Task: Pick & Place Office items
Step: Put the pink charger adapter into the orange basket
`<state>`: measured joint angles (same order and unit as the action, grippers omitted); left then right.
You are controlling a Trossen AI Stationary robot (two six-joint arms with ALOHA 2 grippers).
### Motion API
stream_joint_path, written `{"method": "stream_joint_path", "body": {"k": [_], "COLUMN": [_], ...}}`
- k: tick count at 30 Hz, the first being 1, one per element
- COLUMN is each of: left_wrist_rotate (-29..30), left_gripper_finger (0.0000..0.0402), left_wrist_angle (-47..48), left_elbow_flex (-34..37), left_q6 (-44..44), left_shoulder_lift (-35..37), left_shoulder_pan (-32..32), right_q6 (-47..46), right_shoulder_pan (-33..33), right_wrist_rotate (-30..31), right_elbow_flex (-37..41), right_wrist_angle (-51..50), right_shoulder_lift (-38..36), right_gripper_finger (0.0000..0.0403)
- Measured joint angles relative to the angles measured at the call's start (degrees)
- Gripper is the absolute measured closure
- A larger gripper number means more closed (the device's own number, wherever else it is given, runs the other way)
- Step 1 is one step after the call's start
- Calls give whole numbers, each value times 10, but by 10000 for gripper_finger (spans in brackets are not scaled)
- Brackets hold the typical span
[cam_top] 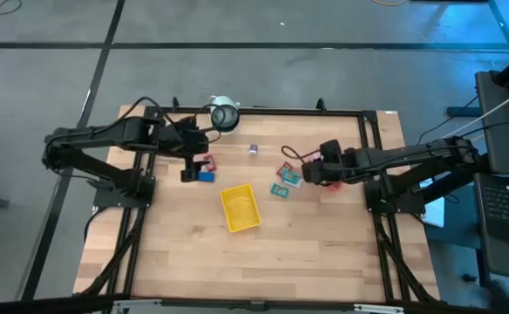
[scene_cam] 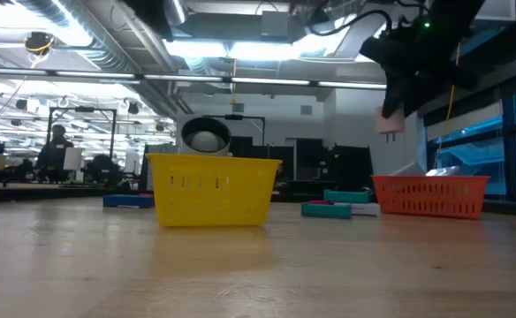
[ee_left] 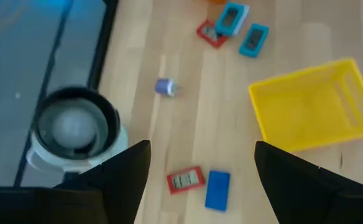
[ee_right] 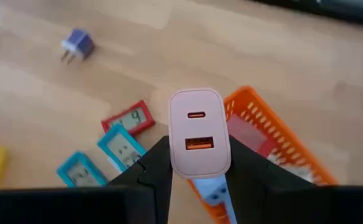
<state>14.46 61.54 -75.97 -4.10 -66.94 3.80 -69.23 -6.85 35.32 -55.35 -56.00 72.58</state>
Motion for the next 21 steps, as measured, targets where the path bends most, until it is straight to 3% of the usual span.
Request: {"method": "stream_joint_path", "body": {"k": [7, 21], "left_wrist_rotate": [-24, -41], "left_gripper_finger": [117, 117], "left_wrist_angle": [-37, -83], "left_elbow_flex": [54, 81], "left_q6": [0, 1], "left_shoulder_lift": [21, 20], "left_shoulder_pan": [9, 8], "right_q6": [-140, -116], "right_shoulder_pan": [32, 105], "right_wrist_rotate": [-2, -69], "right_elbow_flex": [0, 0], "right_wrist_angle": [-30, -52], "right_shoulder_lift": [-1, 44], "right_gripper_finger": [282, 280]}}
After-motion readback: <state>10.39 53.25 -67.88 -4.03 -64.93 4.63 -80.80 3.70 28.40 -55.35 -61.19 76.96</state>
